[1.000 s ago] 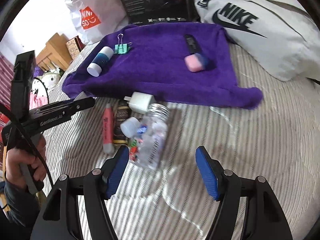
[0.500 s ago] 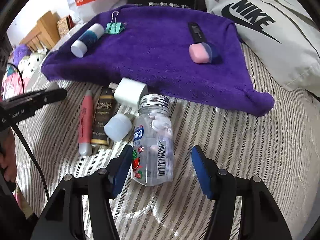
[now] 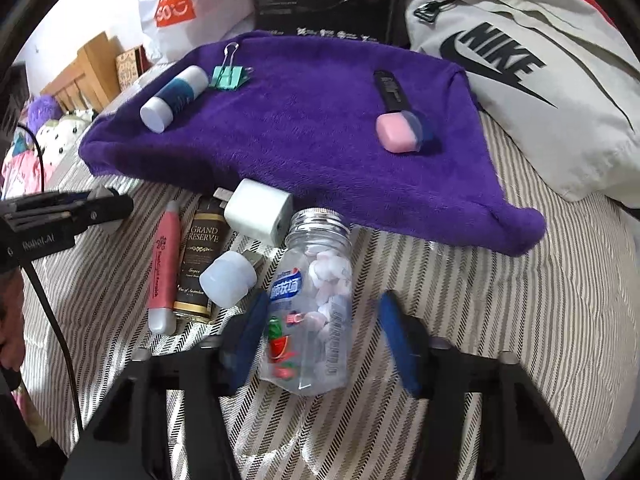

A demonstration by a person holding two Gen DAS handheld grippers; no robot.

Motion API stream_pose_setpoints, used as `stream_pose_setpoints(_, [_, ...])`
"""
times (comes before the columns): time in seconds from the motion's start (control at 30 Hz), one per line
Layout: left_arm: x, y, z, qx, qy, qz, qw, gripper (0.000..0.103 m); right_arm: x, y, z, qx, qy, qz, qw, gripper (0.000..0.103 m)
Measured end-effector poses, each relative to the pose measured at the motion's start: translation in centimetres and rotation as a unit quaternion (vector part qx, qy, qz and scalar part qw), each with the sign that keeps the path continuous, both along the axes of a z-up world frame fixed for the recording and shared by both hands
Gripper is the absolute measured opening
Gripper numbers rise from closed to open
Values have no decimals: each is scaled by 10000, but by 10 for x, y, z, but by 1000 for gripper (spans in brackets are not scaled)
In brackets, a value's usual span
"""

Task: Organize rigid objects
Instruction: 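Grasp the clear pill bottle with the right tool while the left tool holds the tape roll, then lift the tape roll with the left tool while the right tool lifts the pill bottle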

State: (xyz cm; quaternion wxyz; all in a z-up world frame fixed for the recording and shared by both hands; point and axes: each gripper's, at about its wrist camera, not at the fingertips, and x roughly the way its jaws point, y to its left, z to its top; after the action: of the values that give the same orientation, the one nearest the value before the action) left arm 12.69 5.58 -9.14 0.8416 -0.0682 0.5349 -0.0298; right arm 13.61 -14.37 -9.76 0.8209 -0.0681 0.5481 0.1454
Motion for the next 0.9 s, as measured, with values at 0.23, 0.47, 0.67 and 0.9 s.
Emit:
stream_pose_setpoints(0.23, [-1, -4, -1, 159, 0, -122, 9998, 29, -2, 2, -1, -58, 1, 66, 10000, 41])
stream_pose_setpoints(0.47, [-3, -1, 0, -4, -69, -96, 9999, 29, -1, -15, 6, 468, 208, -62, 9987, 41])
stream_pose_setpoints(0.67, [-8, 9, 6, -147, -127, -61, 9998, 29, -5, -22, 9, 636, 268, -76, 9976, 40])
stream_pose_setpoints(0.9, [-7, 4, -2, -61, -8, -97, 9999, 29, -4, -15, 2, 500, 356, 28, 9981, 41])
